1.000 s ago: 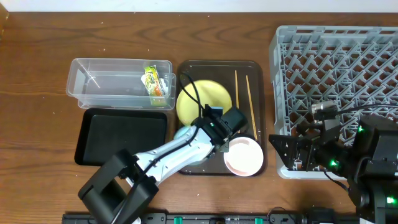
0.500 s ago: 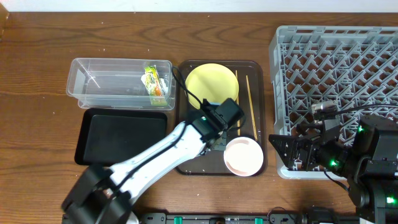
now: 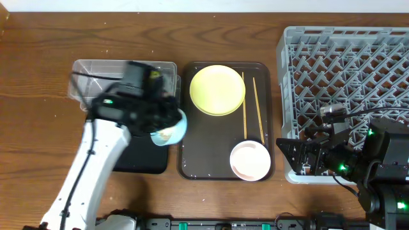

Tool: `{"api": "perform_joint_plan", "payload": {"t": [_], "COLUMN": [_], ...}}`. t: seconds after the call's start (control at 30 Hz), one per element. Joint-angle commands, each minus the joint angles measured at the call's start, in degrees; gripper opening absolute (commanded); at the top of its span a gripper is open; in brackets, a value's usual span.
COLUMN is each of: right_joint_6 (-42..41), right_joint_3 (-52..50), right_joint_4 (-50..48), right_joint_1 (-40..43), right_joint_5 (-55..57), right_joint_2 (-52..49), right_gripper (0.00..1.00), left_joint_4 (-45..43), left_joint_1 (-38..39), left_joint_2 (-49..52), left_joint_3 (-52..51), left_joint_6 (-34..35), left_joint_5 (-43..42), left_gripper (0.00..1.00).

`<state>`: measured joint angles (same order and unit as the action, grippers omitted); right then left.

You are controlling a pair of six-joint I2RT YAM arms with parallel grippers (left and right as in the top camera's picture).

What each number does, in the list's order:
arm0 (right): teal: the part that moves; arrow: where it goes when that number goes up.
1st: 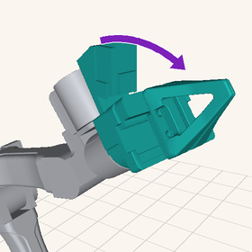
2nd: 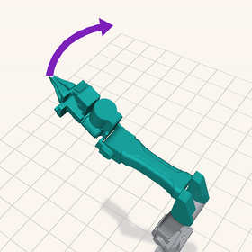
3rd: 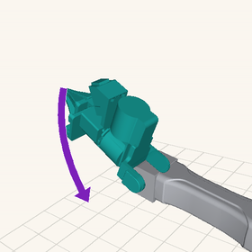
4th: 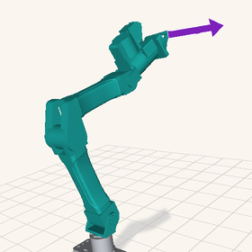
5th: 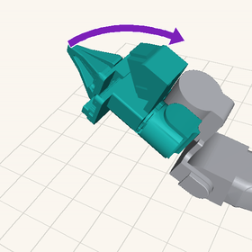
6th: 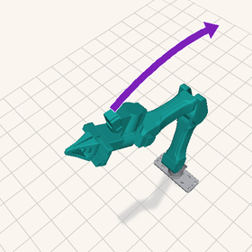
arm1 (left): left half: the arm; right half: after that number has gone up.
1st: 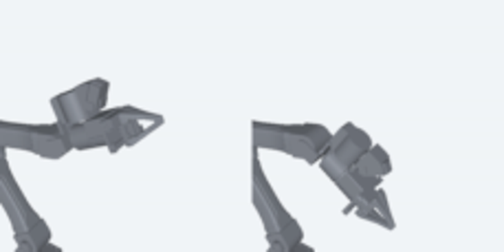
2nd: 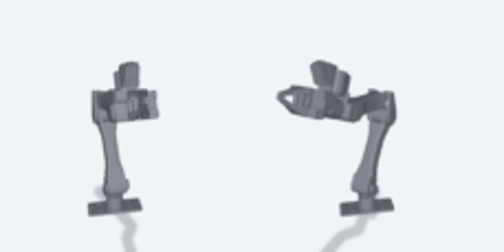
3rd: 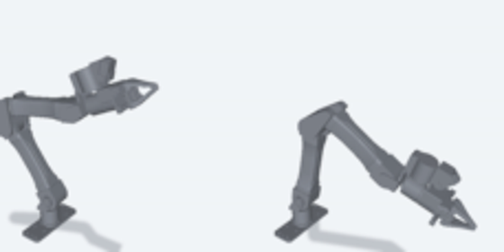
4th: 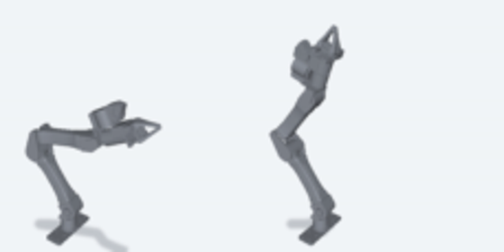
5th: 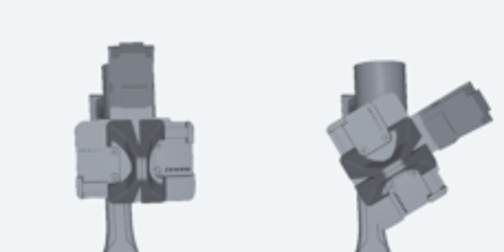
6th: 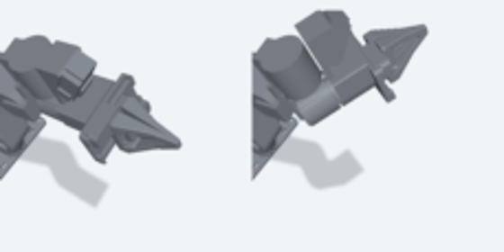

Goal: Sort waste into correct bins and load items into the dishwasher rack
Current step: 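Lift the blue bowl and tip the rice onto the black tray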

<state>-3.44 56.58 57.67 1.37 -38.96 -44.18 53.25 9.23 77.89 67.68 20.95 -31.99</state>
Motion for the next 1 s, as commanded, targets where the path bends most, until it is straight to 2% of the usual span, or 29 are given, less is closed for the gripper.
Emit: {"api": "perform_joint_plan", "payload": {"t": [0.0,0.13,0.27,0.3,0.6,0.7,0.87,0.97], "right_joint_6": [0.5,0.5,0.3,0.3,0.3,0.3,0.3,0.3], "right_joint_3": [1.0,1.0,1.0,1.0,1.0,1.0,1.0,1.0], "right_joint_4": [0.0,0.0,0.0,0.0,0.0,0.0,0.0,0.2], "right_joint_1": [0.5,0.5,0.5,0.5,0.5,0.5,0.5,0.5], "right_joint_5": [-0.1,-0.1,-0.1,-0.1,-0.1,-0.1,-0.1,-0.1], "right_joint_2": [0.1,0.1,0.1,0.1,0.1,0.1,0.1,0.1], "right_gripper": [0.99,0.99,0.99,0.99,0.99,0.99,0.99,0.99], "left_joint_4": [0.9,1.0,0.9,0.9,1.5,1.3,-0.8,1.9], "left_joint_1": [-11.3,-25.1,-33.3,-34.3,-39.1,-39.5,-39.5,-39.5], "left_joint_2": [-0.1,1.5,4.0,4.5,6.1,6.1,6.3,6.3], "left_joint_3": [-3.5,-8.2,-12.3,-13.0,-15.8,-15.8,-15.9,-16.4], "left_joint_6": [-12.4,-22.9,-26.8,-26.6,-26.3,-29.4,-31.4,-33.2], "left_joint_5": [-23.0,-43.3,-57.0,-58.2,-58.2,-58.1,-45.2,-49.6], "left_gripper": [0.06,0.06,0.06,0.06,0.06,0.06,0.06,0.06]}}
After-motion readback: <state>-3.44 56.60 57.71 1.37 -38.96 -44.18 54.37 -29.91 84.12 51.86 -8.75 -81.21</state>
